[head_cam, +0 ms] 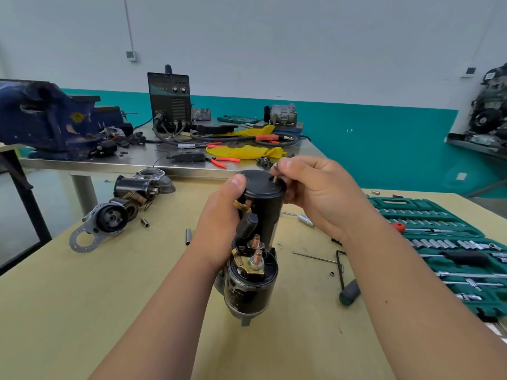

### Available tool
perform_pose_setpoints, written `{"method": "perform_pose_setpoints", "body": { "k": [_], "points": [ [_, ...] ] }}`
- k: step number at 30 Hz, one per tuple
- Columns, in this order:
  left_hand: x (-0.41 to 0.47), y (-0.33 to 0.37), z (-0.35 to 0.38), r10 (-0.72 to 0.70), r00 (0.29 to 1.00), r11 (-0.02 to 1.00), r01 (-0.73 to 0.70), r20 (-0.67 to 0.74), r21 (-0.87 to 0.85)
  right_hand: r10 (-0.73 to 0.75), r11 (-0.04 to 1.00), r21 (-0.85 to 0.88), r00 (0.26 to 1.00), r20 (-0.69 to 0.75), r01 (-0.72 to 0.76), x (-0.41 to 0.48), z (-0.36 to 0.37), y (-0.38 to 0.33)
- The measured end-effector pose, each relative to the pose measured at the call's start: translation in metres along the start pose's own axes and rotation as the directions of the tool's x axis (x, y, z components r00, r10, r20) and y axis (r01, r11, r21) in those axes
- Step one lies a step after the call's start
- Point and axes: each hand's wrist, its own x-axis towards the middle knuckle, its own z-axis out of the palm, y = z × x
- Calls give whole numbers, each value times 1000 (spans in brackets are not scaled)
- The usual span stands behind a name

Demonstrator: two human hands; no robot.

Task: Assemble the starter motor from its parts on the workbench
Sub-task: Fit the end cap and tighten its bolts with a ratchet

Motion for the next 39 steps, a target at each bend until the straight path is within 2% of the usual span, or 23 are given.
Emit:
{"method": "perform_pose_setpoints", "body": {
  "k": [7,10,12,15,17,20,29,34,37,38,39],
  "points": [
    [-4,3,0,0,998,1000,0,56,-5,17,989,144,999,47,-23,-3,-8,-2],
    [-5,8,0,-7,997,1000,9,76,-25,7,988,152,998,59,-16,-4,-8,-3],
    [-4,9,0,-63,982,990,84,175,-113,15,981,190,997,71,-28,-5,-8,-4],
    [-2,9,-2,-87,969,975,131,232,-182,31,917,387,983,183,-102,-7,-8,-5],
    [0,6,-3,-91,966,971,140,241,-195,-14,855,502,963,271,-129,-7,-9,-4],
    [1,6,-4,-94,954,964,159,284,-214,-64,818,556,938,342,-147,-7,-9,0],
    [1,6,-7,-71,942,952,161,327,-260,-64,785,595,935,349,-169,-7,-5,4],
    [0,6,-7,-66,954,961,139,292,-238,-66,782,600,936,346,-167,-7,-4,5],
    [0,6,-7,-71,958,958,143,278,-248,-41,819,561,964,263,-118,-8,-2,3],
    [-1,6,-6,-81,956,954,156,280,-255,-29,857,509,980,198,-77,-8,-2,2],
    [-1,6,-6,-92,954,951,170,287,-260,-37,923,384,993,113,-10,-9,-3,0]
  ]
}}
